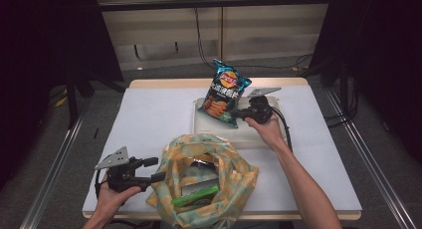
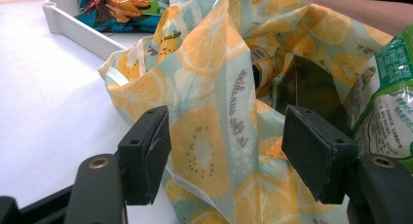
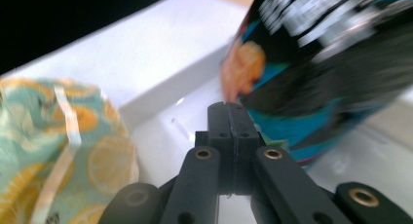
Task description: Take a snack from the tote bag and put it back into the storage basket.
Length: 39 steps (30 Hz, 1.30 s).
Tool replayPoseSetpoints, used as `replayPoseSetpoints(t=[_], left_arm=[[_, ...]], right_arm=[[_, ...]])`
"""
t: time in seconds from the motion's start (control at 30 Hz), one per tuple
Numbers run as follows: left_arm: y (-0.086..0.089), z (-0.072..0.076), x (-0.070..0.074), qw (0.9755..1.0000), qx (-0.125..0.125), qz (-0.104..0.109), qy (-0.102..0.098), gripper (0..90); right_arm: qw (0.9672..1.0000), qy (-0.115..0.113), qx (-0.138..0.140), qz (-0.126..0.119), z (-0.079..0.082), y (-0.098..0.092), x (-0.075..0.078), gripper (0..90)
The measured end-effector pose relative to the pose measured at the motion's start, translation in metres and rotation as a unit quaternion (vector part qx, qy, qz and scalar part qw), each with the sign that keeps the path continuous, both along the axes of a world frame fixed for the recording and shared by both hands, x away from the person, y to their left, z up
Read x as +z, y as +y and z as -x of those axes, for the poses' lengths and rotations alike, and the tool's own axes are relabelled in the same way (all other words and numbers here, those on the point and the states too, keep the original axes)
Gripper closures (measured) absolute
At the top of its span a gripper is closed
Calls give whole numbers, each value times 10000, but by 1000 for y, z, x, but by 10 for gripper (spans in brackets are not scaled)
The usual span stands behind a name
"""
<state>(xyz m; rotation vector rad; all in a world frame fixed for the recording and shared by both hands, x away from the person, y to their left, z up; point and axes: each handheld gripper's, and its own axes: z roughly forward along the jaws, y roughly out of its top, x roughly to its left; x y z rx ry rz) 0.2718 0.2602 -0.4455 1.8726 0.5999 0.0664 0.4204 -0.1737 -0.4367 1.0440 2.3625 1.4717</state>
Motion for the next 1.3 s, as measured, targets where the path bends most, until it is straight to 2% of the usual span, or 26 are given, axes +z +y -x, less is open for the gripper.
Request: replayPoseSetpoints(t=[0.07, 0.13, 0.3, 0.43, 0.6, 0.7, 0.83, 0.97, 1.03, 1.1, 1.3], left_arm=[[0, 0, 0, 10000, -2, 2, 6, 344], [1, 0, 0, 10000, -4, -19, -11, 346], [0, 0, 0, 10000, -14, -59, -27, 348], [1, 0, 0, 10000, -15, -28, -12, 348], [1, 0, 0, 10000, -10, 0, -14, 348], [1, 0, 0, 10000, -21, -49, -22, 348], [1, 0, 0, 10000, -4, -21, -19, 348], [1, -1, 0, 10000, -11, 10, -3, 348], [1, -1, 0, 10000, -9, -21, -2, 347], [1, 0, 0, 10000, -4, -16, -19, 347], [1, 0, 0, 10000, -18, -6, -15, 347]], right_arm=[[9997, 102, 209, 90, -3, 6, -6, 900], [9994, 133, 178, 254, -7, 10, -11, 900], [9986, 326, 168, 387, -18, 12, -19, 900], [9970, 461, 299, 545, -24, 16, -20, 900], [9958, 500, 254, 730, -29, 17, -19, 900], [9949, 503, 114, 869, -31, 16, -19, 900], [9945, 507, -50, 919, -35, 14, -20, 900], [9954, 442, 165, 835, -31, 15, -15, 900], [9951, 513, 334, 779, -31, 17, -16, 900], [9942, 560, 354, 850, -31, 19, -18, 900], [9936, 619, 148, 934, -41, 17, -25, 900]])
